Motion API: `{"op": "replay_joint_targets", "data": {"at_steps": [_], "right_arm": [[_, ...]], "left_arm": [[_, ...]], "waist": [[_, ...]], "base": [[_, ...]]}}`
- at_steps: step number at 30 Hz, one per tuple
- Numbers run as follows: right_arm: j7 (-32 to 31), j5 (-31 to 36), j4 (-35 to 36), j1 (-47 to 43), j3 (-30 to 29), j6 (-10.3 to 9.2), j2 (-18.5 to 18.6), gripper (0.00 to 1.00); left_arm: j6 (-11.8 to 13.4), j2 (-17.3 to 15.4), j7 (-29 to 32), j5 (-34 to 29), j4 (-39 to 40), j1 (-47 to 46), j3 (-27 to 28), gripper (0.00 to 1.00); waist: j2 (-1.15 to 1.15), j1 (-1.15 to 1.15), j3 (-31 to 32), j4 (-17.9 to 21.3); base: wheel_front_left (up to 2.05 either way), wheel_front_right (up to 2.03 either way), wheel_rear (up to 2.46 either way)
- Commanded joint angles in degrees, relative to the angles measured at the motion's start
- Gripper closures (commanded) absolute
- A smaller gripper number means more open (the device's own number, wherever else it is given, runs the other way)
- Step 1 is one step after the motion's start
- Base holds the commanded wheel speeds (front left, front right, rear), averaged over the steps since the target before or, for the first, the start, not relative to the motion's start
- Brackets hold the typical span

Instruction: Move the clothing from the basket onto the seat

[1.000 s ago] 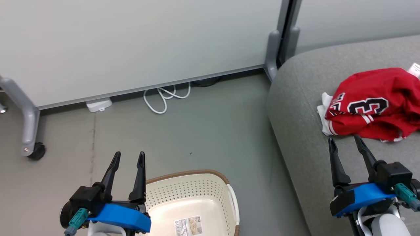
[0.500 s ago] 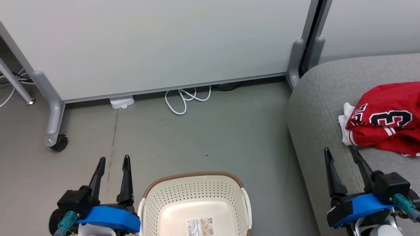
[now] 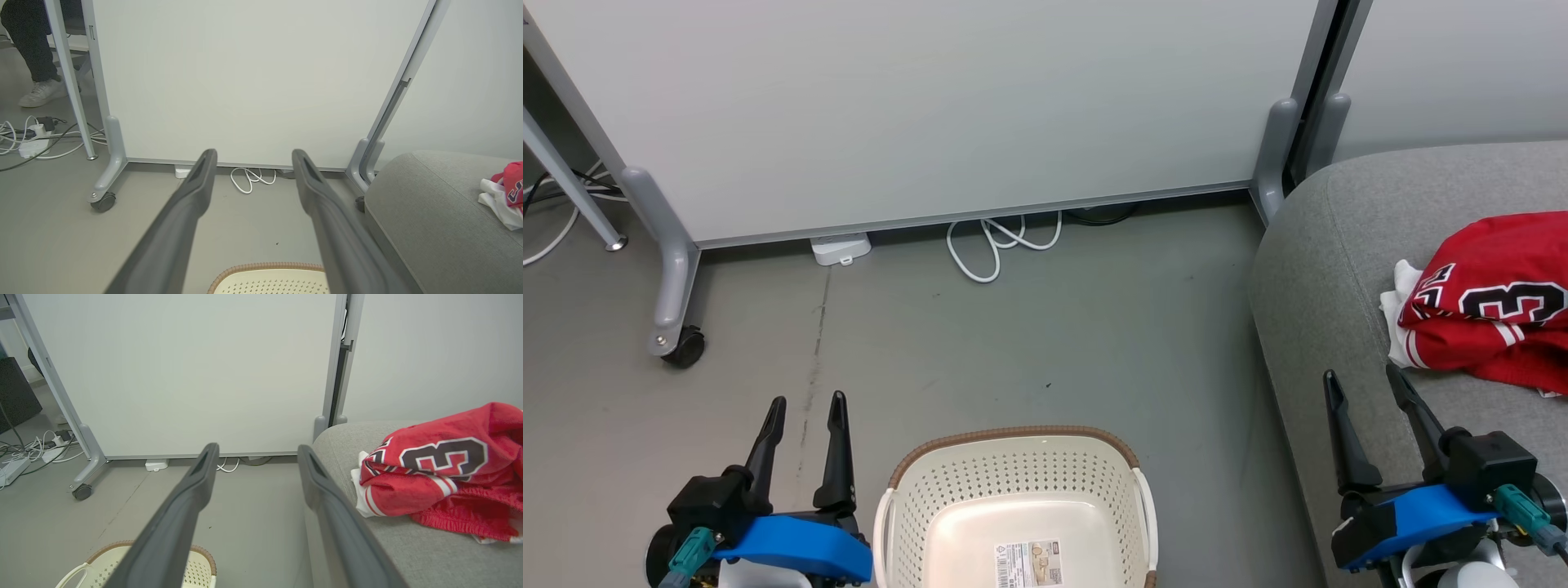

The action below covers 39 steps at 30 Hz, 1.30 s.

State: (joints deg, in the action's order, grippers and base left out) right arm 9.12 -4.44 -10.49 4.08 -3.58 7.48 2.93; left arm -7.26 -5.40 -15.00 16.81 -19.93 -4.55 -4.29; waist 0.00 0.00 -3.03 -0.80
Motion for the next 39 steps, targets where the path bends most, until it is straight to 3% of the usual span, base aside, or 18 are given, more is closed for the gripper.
{"op": "replay_joint_targets", "data": {"at_steps": [1, 7, 8, 15, 39], "right_arm": [[0.2, -0.1, -0.1, -0.7, 0.1, 0.03, -0.1, 0.0], [-0.2, 0.0, 0.2, -0.9, 0.3, 0.03, -0.1, 0.0], [-0.2, 0.0, 0.2, -0.9, 0.3, 0.03, -0.1, 1.0], [-0.3, -1.1, -3.3, -1.0, 0.2, 0.0, -0.2, 1.0], [-4.9, -27.4, -3.2, 0.0, -0.7, 0.0, -0.2, 1.0]], "left_arm": [[-0.3, 0.0, -0.3, -0.1, -0.1, -0.3, 0.1, 0.0], [-0.2, 0.0, -0.3, 0.7, -0.3, -0.2, -0.4, 0.0], [-0.2, -0.1, -0.3, 0.9, -0.3, -0.2, -0.6, 1.0], [-0.2, 0.7, 0.5, 1.6, -3.1, 2.5, -0.4, 1.0], [-0.2, 1.2, 6.9, 23.9, -0.3, 1.0, 3.0, 1.0]], "waist": [[0.0, 0.0, 0.0, 0.0], [0.0, 0.0, 0.1, -0.2], [0.0, 0.0, 0.1, -0.2], [0.0, 0.0, 0.1, -0.2], [0.0, 0.0, 0.6, 0.0]], "base": [[0.0, 0.0, 0.0], [0.0, 0.0, 0.0], [0.0, 0.0, 0.0], [0.0, 0.0, 0.0], [0.0, 0.0, 0.0]]}}
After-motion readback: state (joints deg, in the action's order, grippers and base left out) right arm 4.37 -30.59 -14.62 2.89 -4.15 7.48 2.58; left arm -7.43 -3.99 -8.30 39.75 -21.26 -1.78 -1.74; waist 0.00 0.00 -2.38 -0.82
